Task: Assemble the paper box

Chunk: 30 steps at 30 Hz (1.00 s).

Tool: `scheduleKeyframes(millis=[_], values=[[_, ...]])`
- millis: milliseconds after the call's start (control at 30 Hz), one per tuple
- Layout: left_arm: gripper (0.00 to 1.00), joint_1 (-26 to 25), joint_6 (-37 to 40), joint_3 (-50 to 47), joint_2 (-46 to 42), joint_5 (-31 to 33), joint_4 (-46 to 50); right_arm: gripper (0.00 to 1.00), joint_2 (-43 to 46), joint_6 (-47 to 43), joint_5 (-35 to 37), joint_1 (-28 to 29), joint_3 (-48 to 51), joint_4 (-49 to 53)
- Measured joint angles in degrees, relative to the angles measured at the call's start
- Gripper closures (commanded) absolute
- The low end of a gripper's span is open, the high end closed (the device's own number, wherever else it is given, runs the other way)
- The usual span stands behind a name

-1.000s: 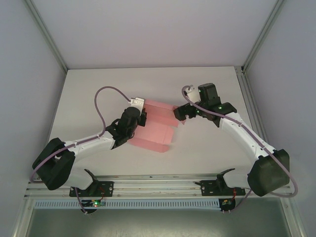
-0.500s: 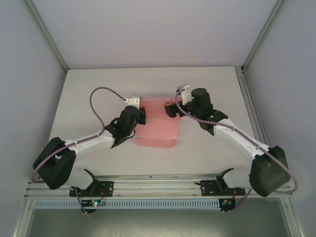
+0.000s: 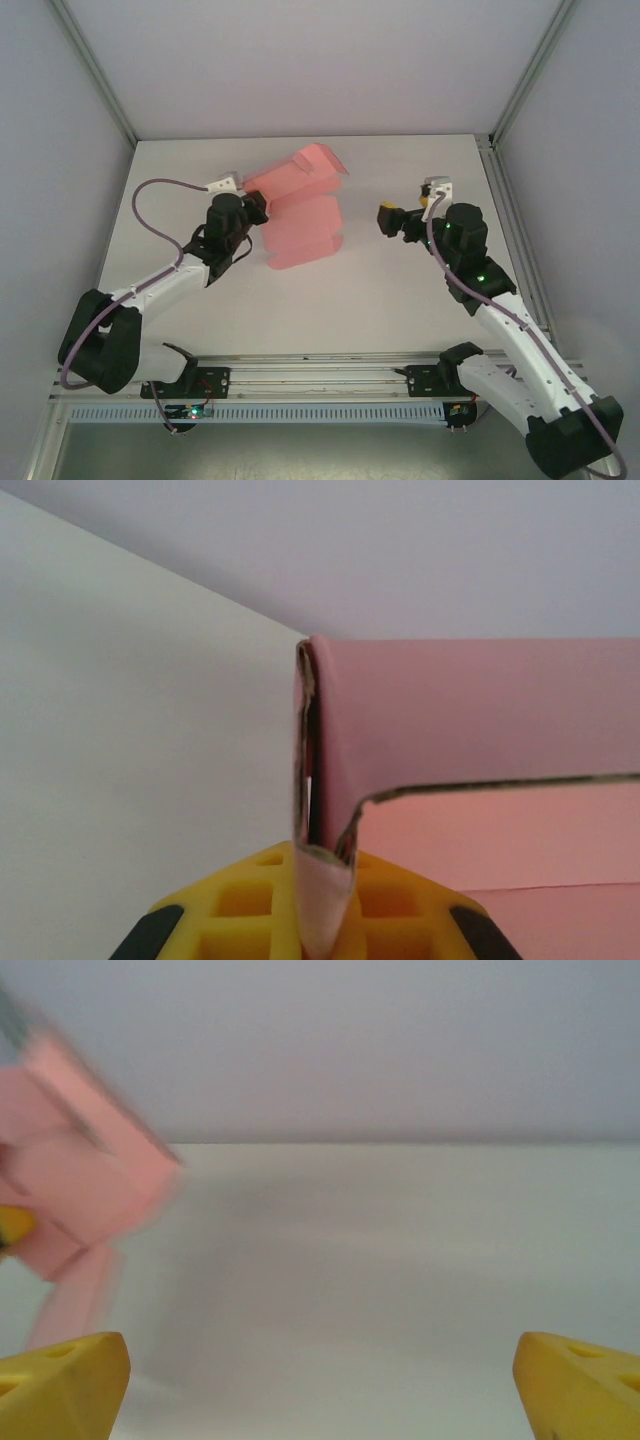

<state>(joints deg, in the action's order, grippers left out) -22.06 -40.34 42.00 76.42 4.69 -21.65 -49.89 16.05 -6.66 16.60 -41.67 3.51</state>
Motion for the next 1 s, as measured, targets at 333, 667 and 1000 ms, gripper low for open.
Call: scheduleKeyframes(millis=[333,667,1000], values=[[1.0,0.74,-3.72,-4.85,-3.56,-10.73,-6.51,0.02,-19.52,22.86,-25.99,-4.15,2.62,-20.85],[1.0,0.74,-3.91,-6.25,-6.05,-15.78,-9.14,0.02,-12.02,19.5,-24.83,6.19,1.9,-25.75],[1.0,0.7,-4.68,-6.25,-5.31,-16.92,-10.78,0.02,-3.87,14.75,-16.44,5.22,5.09,-21.62]])
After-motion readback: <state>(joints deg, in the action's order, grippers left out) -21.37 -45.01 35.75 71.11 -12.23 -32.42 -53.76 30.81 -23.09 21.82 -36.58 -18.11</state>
